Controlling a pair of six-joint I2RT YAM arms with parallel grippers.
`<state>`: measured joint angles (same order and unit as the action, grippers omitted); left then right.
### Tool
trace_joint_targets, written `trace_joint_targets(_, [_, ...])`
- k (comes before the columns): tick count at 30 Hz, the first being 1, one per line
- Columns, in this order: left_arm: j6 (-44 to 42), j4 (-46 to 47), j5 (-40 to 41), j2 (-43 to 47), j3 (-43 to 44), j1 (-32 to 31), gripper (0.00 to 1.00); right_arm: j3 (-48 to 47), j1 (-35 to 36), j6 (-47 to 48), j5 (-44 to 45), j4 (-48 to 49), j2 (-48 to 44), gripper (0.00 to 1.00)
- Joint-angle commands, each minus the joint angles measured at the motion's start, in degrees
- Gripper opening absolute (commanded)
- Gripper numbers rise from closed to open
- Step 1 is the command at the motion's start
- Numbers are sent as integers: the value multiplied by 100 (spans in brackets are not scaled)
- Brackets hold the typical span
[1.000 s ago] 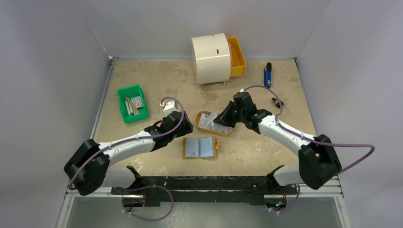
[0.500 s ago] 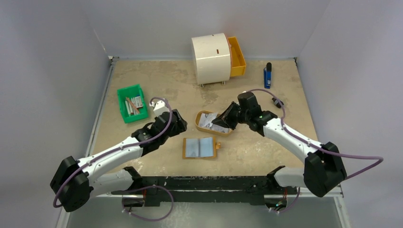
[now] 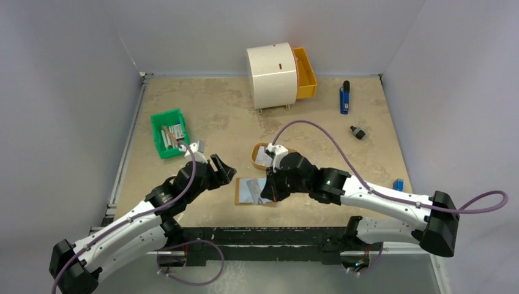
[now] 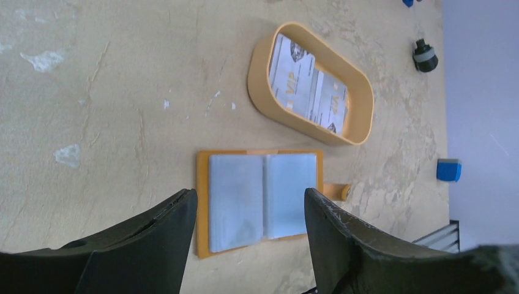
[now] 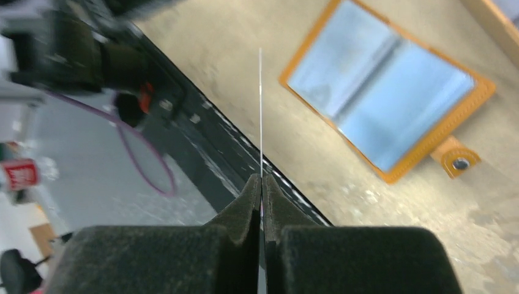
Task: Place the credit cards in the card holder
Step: Insert the credit card into the card holder.
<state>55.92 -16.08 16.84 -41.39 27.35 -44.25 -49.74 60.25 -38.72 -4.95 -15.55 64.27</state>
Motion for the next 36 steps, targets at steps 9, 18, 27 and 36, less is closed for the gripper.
trace_joint_targets(9, [327,-103,-430,408,-942,7,72,1031,294,-183,374,1512,270,0])
trace_joint_targets(18, [462,-3,-226,7,-1005,13,72,1009,286,-490,291,1569,449,0])
trace_joint_targets(27, [595,281,-325,-202,-1273,8,67,933,149,-871,218,1155,742,0])
trace_joint_targets(36, [579,383,-294,-290,-1146,13,65,1979,-1061,-1874,-851,2223,129,0])
